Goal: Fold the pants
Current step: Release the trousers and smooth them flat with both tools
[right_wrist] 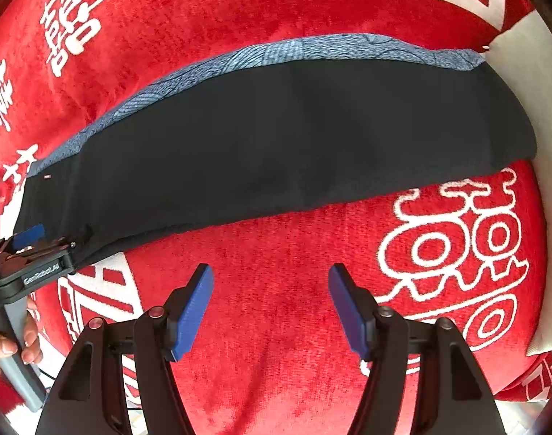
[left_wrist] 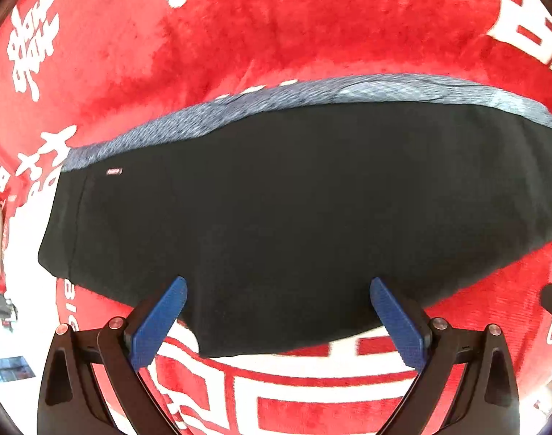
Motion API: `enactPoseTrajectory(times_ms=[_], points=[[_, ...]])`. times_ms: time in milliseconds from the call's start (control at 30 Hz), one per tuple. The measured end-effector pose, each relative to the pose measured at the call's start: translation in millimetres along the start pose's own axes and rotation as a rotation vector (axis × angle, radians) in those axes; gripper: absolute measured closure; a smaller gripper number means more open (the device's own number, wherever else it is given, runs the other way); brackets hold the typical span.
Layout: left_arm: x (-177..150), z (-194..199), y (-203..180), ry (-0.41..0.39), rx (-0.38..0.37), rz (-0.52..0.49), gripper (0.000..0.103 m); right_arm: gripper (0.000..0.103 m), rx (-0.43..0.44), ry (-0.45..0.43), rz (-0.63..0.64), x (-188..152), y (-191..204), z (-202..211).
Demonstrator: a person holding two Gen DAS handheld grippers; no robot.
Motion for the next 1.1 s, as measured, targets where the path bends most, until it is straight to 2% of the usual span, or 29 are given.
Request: enactPoseTrajectory(times_ms=[533, 600, 700, 767, 833, 1000, 1100], points=[[7.0, 36.4, -91.2, -0.045, -0.119, -0.113, 0.001, 0.033, 0.031, -0.047, -0.093, -5.5, -52.7, 16.5], [10.3, 40.6, -105.6, -0.052, -0.139, -0.121, 0.001, 0.033, 0.062, -0.082, -0.127, -6.3, -66.3, 22.7], [17.5, 47.3, -126.2, -0.064, -0.18, -0.11, 0.001, 0.033, 0.156, -0.183, -0.235, -8.0, -100.5, 34.4], [22.8, 50.3, -139.1, -0.072, -0.197, -0.1, 0.001, 0.033, 0.23, -0.282, -0.339, -10.5, -128.8, 41.2], [28.6, 51.0, -153.5, -0.079, -0.206, -0.086, 0.001, 0.033, 0.258, -0.348, -0.457, -14.5, -160.5, 41.7], [37.8, 40.1, -182.3, -0.086, -0.195, -0.062, 0.001, 0.033, 0.313, -0.414, -0.604, -21.3, -204.3, 31.6], [37.8, 20.2, -185.6, -0.072, -0.167, -0.063, 0.001, 0.033, 0.343, -0.433, -0.64, -24.2, -216.6, 23.4]])
Point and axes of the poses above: each gripper's, at about its wrist camera, not at the fingertips, and z roughly against the way its jaws point, y to its left, x to its top, the point moved 2 cm from there along -z, roughly the way its jaws point, and after that the axes turned 8 degrees about z, right-handed, at the moved point
